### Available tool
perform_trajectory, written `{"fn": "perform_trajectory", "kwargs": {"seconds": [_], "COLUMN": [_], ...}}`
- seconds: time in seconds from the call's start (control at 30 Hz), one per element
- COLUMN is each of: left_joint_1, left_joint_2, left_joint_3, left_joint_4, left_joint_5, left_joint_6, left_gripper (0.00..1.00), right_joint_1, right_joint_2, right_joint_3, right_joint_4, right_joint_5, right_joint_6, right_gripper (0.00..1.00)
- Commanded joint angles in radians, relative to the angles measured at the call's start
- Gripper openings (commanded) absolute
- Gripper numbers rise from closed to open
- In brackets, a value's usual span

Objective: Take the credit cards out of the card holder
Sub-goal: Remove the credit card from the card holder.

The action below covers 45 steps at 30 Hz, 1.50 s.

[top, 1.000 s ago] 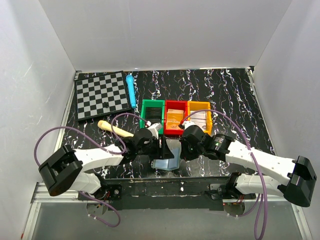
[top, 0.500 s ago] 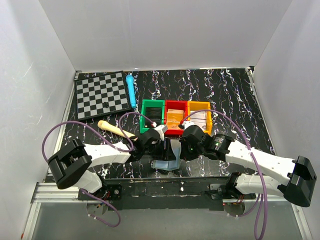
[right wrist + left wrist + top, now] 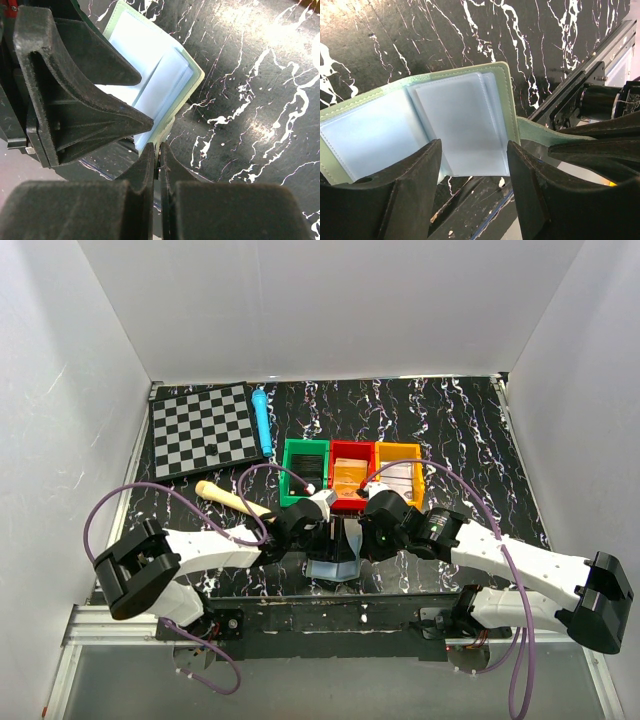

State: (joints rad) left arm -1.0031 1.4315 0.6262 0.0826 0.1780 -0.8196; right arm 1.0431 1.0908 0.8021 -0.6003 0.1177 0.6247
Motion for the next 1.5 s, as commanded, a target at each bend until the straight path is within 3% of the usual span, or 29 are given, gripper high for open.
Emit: {"fn": "perform_trajectory", "kwargs": {"seconds": [0.0, 0.2, 0.53, 1.37, 1.47], "left_joint_1": [-0.011, -0.015, -0.017, -0.017, -0.017], "left_joint_2": [-0.037, -0.006, -0.009, -0.117, -0.124], "left_joint_3": [0.007, 0.02, 0.009, -0.042, -0.046], "left_joint_4": [0.011, 0.005, -0.012, -0.066, -0.034], "left_joint_5": [-0.023, -0.023, -0.06, -0.13, -0.107], "left_joint_6": [0.005, 0.01, -0.004, -0.024, -0.016], "left_gripper": [0.55, 0.52, 0.34, 0.38, 0.44], "right_joint_1": [0.005, 0.006, 0.005, 0.005, 0.005], "right_joint_2": [-0.005, -0.006, -0.022, -0.023, -0.017], "right_joint_3": [0.019, 0.019, 0.014, 0.005, 0.006], "right_joint_4": [0.03, 0.031, 0.02, 0.011, 0.016], "right_joint_5": [-0.015, -0.018, -0.007, -0.006, -0.009], "right_joint_6": [-0.005, -0.005, -0.005, -0.008, -0.008], "right_gripper": [0.01, 0.01, 0.01, 0.01, 0.01]}}
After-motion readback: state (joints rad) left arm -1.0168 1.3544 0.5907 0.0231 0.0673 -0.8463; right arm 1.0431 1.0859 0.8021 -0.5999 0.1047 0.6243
